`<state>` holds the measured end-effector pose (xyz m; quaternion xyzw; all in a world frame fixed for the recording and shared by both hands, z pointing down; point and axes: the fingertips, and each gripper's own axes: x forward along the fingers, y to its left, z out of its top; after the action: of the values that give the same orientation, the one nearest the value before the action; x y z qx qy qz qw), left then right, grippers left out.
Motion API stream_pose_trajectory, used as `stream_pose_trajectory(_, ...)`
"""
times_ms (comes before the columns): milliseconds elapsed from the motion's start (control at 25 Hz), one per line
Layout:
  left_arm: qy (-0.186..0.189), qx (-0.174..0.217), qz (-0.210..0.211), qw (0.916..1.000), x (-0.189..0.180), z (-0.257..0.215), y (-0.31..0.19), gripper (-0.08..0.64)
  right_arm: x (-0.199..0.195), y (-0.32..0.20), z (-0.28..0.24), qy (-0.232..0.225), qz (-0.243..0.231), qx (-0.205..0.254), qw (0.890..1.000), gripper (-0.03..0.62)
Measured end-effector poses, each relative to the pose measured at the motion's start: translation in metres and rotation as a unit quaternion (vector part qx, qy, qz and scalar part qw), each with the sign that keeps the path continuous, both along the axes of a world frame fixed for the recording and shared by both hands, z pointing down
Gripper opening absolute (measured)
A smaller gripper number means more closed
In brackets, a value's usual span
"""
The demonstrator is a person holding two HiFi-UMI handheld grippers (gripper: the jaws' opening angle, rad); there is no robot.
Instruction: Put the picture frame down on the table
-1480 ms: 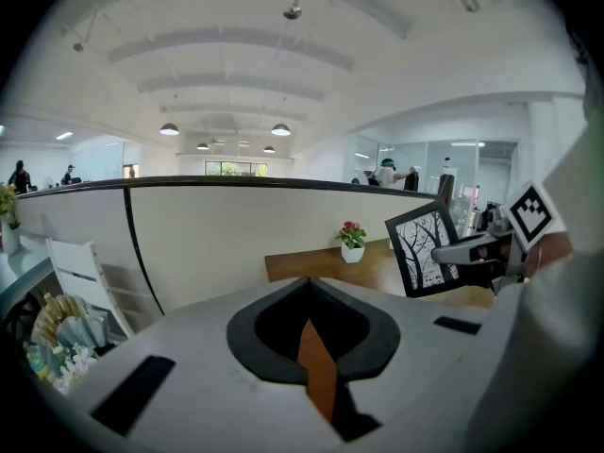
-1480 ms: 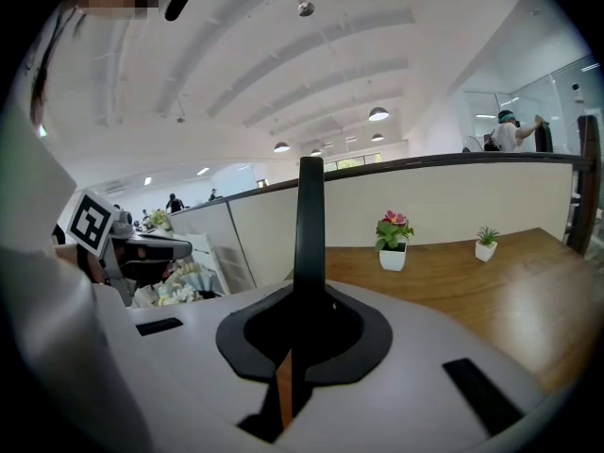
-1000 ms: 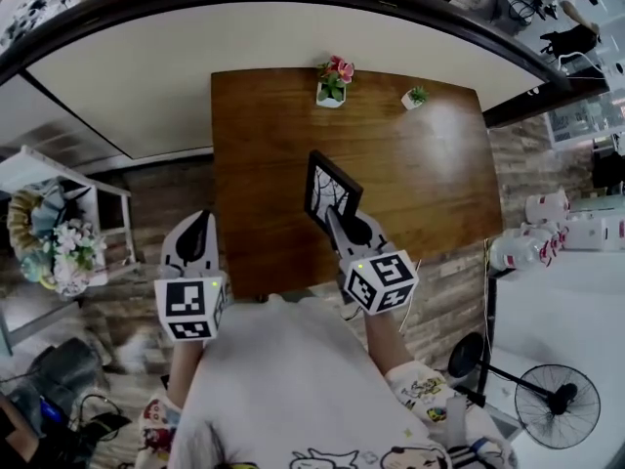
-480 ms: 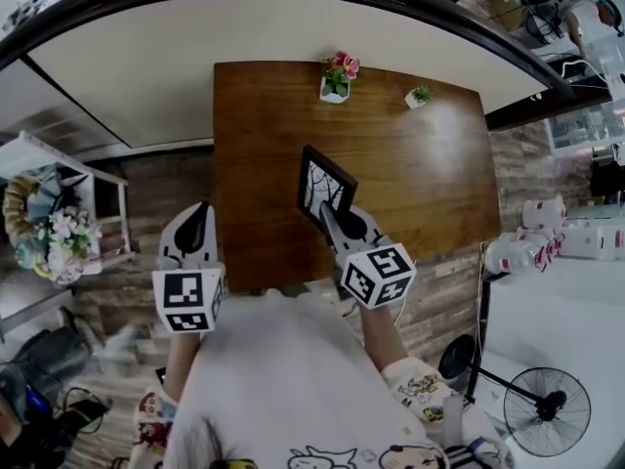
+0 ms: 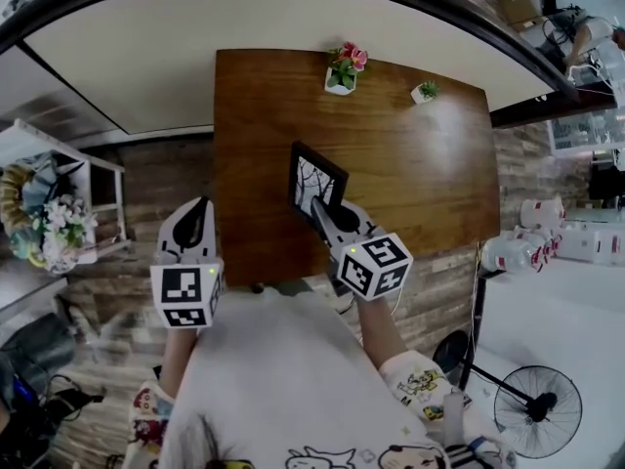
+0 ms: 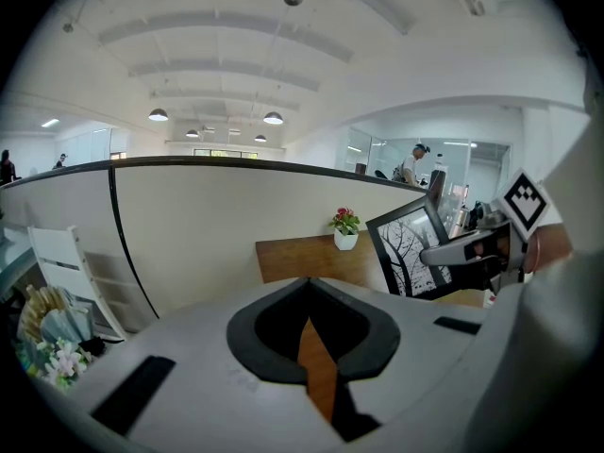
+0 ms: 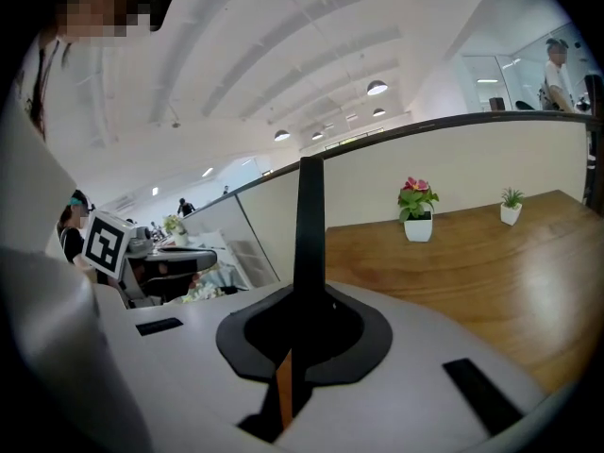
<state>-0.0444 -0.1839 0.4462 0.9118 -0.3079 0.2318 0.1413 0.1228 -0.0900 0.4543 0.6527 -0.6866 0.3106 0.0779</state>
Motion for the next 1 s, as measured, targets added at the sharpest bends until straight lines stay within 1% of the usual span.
stream_pose_trajectory(520,-0.015,-0.026,-0.008,0.9995,-0.01,0.026,0.009,0.003,-0.032,-0.006,0.04,-0.069,-0.032,-0.046,0.996,0.008)
stream_pose_trajectory(1000,-0.022,-0.043,-0.006,0.9988,-0.004,0.048,0.016,0.003,-0.048,-0.003,0.082,-0.136,-0.05,-0.097,0.985,0.008)
